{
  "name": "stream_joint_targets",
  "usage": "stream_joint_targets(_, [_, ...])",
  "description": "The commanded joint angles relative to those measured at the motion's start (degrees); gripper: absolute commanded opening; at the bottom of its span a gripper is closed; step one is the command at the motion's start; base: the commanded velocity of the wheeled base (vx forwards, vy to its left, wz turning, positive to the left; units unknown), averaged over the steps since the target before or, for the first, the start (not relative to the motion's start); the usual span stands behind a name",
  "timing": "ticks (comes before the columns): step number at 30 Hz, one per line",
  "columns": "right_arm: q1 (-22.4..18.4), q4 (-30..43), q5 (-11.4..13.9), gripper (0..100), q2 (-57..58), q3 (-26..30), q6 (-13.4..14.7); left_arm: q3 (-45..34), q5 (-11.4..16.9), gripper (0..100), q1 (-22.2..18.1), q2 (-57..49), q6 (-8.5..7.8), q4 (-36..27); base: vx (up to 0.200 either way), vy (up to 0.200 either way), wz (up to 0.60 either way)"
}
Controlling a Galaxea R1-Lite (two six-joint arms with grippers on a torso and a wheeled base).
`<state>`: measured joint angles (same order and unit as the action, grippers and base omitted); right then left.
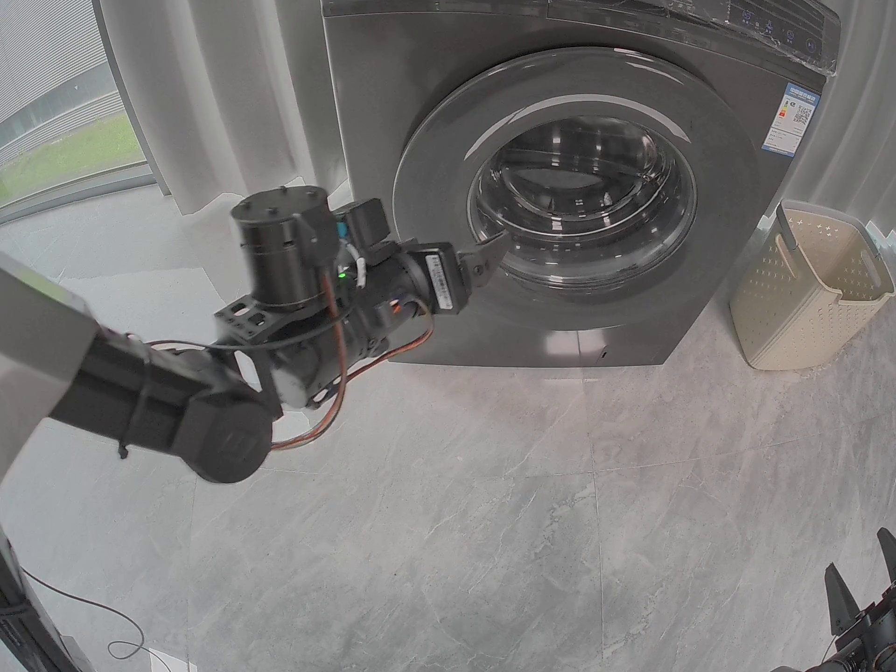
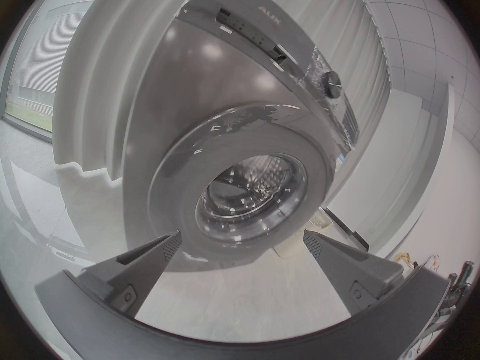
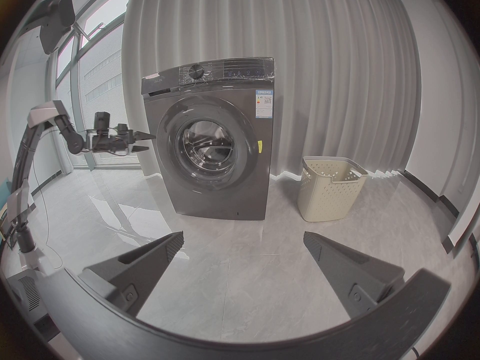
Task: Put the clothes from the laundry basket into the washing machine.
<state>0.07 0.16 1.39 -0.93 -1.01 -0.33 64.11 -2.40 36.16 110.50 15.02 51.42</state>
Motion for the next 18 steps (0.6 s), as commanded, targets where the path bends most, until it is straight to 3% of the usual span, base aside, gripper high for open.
stream_joint_targets(1, [0.0,0.0,0.0,100,0.9,0.9,0.0,-38.1,3.1,100,0.9,-38.2,-2.71,-0.4,0.000,0.000,0.00])
stream_joint_targets(3, [0.0,0.0,0.0,100,0.9,0.9,0.0,-45.4,2.8,100,0.1,-45.4,-3.77,-0.4,0.000,0.000,0.00])
stream_joint_targets(7, [0.0,0.0,0.0,100,0.9,0.9,0.0,-54.3,2.7,100,-4.1,-56.9,-3.94,-1.4,0.000,0.000,0.00])
stream_joint_targets(8, [0.0,0.0,0.0,100,0.9,0.9,0.0,-58.0,2.7,100,-7.9,-63.1,-4.03,-2.6,0.000,0.000,0.00])
stream_joint_targets(9, [0.0,0.0,0.0,100,0.9,1.0,0.0,-58.4,2.7,100,-8.6,-64.1,-4.12,-2.8,0.000,0.000,0.00])
stream_joint_targets(10, [0.0,0.0,0.0,100,0.9,1.0,-0.1,-60.2,2.8,100,-12.1,-69.6,-4.30,-5.0,0.000,0.000,0.00])
stream_joint_targets(12, [0.0,0.0,0.0,100,0.9,0.9,-0.1,-61.2,2.7,100,-15.4,-76.2,-4.56,-9.1,0.000,0.000,0.00])
stream_joint_targets(16, [0.0,0.0,0.0,100,0.9,0.9,-0.1,-61.5,2.9,100,-20.2,-91.0,-8.43,-23.6,0.000,0.000,0.00])
stream_joint_targets(18, [-0.1,0.0,0.0,100,0.9,0.9,-0.2,-61.6,3.6,100,-27.1,-98.5,-9.83,-33.3,0.000,0.000,0.00])
